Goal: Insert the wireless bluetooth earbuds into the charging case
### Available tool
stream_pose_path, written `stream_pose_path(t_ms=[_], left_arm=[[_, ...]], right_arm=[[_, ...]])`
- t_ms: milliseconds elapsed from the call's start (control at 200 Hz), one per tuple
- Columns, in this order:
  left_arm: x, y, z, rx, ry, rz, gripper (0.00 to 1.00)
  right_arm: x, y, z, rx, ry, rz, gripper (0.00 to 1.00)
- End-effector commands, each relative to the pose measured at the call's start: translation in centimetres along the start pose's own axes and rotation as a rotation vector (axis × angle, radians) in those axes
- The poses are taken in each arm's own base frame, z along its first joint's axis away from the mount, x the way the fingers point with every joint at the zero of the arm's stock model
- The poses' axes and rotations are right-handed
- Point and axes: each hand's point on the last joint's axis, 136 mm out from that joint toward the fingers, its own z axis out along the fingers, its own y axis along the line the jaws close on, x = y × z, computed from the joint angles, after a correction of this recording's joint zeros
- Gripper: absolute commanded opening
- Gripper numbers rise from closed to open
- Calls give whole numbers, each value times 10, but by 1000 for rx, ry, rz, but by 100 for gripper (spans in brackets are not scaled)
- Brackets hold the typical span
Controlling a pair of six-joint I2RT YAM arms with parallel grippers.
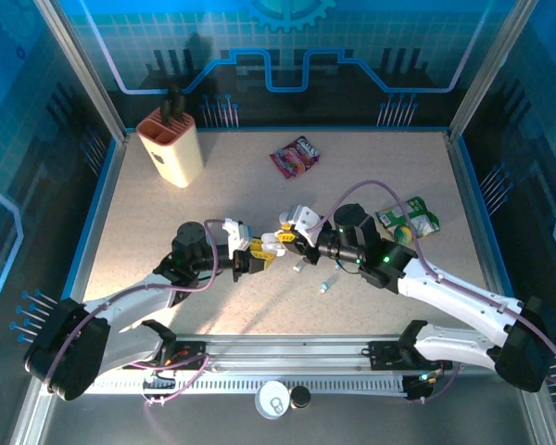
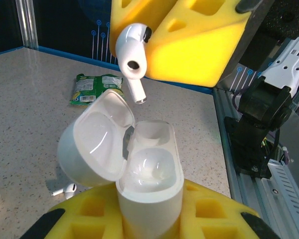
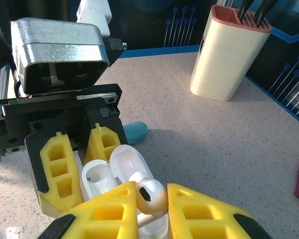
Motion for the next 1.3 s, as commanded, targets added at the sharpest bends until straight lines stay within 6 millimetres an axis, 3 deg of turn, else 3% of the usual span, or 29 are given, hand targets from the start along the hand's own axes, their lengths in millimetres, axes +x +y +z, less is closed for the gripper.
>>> stream_pose_path(t_ms=[0, 395, 620, 870, 1121, 1201, 1296], left_arm=[[-24, -1, -1, 11, -54, 43, 14], [-36, 6, 2, -5, -84, 50, 13], [-36, 8, 3, -11, -82, 50, 12], [-33, 10, 3, -19, -77, 55, 13], [-26, 19, 0, -62, -78, 63, 12], [-26, 21, -3, -72, -86, 71, 12], [-25, 21, -5, -79, -94, 82, 12]], right_arm=[[-4, 1, 1, 7, -27, -18, 16], [12, 4, -3, 2, 6, -9, 16], [10, 5, -4, -14, -3, -3, 17], [-1, -2, -11, -6, -50, 38, 41], [-1, -29, -32, 30, -167, 202, 48], [13, -52, -36, 112, -159, 314, 50], [47, -87, -36, 232, -104, 538, 50]])
